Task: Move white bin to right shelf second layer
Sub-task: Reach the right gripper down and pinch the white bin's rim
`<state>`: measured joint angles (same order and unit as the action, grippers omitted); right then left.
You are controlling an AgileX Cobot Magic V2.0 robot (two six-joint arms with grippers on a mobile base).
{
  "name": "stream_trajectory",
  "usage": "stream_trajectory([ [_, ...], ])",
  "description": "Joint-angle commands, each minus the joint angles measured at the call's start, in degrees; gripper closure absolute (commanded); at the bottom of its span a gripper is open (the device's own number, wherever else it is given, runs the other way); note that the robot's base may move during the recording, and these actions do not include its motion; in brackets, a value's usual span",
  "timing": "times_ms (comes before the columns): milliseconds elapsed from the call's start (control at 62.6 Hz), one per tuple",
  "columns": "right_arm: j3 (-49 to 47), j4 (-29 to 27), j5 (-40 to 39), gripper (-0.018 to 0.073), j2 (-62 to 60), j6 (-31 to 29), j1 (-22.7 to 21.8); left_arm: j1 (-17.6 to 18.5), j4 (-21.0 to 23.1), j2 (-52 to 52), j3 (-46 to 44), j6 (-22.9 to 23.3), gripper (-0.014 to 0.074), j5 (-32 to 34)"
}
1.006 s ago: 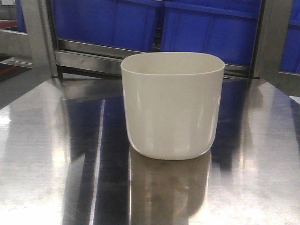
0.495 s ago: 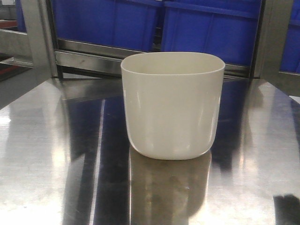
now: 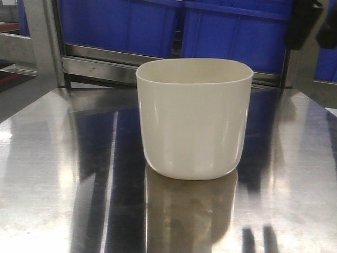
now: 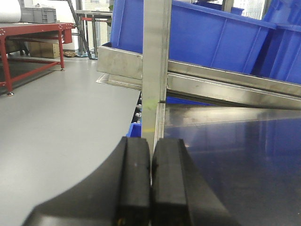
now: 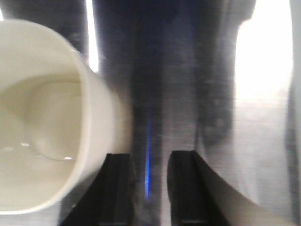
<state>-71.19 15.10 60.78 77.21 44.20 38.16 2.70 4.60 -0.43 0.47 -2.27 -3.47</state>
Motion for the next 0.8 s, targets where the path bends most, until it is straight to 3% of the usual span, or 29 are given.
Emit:
stream_trajectory([
  [0,-5.93,-0.81,-0.05,0.0293,1.33,-1.30,0.03,0.28,0.30,-0.87,1.56,0.30,0.0512,4.77],
  [782,-9.42,-0.97,-3.24,0.0293,13.45,-1.30,-0.10,0.28,0.30,-0.87,1.56,0.30,0.0512,4.77],
])
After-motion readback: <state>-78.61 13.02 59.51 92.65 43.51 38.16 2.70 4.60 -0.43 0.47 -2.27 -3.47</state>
